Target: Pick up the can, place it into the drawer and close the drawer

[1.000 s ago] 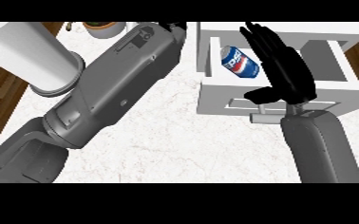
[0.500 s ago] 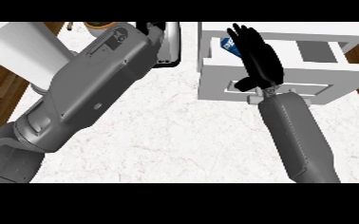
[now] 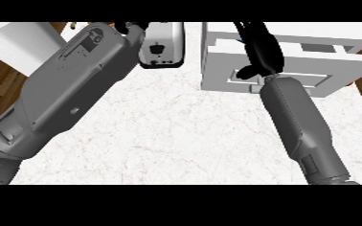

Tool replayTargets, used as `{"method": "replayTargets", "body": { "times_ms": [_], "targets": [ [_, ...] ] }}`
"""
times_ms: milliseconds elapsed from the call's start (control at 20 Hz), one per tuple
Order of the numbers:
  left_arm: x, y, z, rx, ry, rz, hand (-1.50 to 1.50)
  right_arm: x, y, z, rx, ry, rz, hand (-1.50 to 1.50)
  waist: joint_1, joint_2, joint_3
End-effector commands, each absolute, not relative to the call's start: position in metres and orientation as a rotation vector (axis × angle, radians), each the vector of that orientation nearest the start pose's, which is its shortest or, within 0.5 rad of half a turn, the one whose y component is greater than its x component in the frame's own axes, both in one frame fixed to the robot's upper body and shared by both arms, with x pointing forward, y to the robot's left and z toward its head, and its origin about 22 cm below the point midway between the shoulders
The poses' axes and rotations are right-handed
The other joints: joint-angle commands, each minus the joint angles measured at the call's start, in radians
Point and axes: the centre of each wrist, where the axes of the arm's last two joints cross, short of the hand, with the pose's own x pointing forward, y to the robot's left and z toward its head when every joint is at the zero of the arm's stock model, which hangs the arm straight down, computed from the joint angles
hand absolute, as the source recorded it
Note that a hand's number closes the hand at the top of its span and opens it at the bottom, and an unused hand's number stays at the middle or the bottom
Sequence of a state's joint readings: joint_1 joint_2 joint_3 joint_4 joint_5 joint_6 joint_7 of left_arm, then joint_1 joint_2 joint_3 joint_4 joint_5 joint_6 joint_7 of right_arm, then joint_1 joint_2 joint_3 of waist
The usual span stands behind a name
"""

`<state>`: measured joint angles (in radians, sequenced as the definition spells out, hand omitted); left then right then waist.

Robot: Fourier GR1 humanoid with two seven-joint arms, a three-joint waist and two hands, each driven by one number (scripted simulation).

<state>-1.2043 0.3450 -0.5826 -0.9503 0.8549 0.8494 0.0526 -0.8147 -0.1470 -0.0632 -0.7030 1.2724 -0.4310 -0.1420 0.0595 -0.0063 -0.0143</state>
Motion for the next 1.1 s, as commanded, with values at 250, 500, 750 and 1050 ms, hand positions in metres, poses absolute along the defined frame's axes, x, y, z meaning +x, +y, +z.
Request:
{"method": "replayTargets", "body": {
  "times_ms": [250, 500, 750, 1050],
  "targets": [
    [0.404, 0.093, 0.207, 0.052, -1.722, 0.187, -1.50, 0.432, -0.195, 0.038, -1.296, -1.680, 1.049, -1.50, 0.009, 0.028, 0.016],
    [0.398, 0.101, 0.201, 0.059, -1.734, 0.157, -1.50, 0.450, -0.198, 0.067, -1.350, -1.690, 1.013, -1.50, 0.029, 0.034, 0.016],
    [0.392, 0.109, 0.231, 0.015, -1.727, 0.160, -1.50, 0.459, -0.198, 0.086, -1.396, -1.679, 1.009, -1.50, 0.038, 0.033, 0.016],
    [0.389, 0.113, 0.216, 0.034, -1.725, 0.161, -1.50, 0.470, -0.201, 0.118, -1.439, -1.654, 0.985, -1.50, 0.048, 0.039, 0.016]
  ]
}}
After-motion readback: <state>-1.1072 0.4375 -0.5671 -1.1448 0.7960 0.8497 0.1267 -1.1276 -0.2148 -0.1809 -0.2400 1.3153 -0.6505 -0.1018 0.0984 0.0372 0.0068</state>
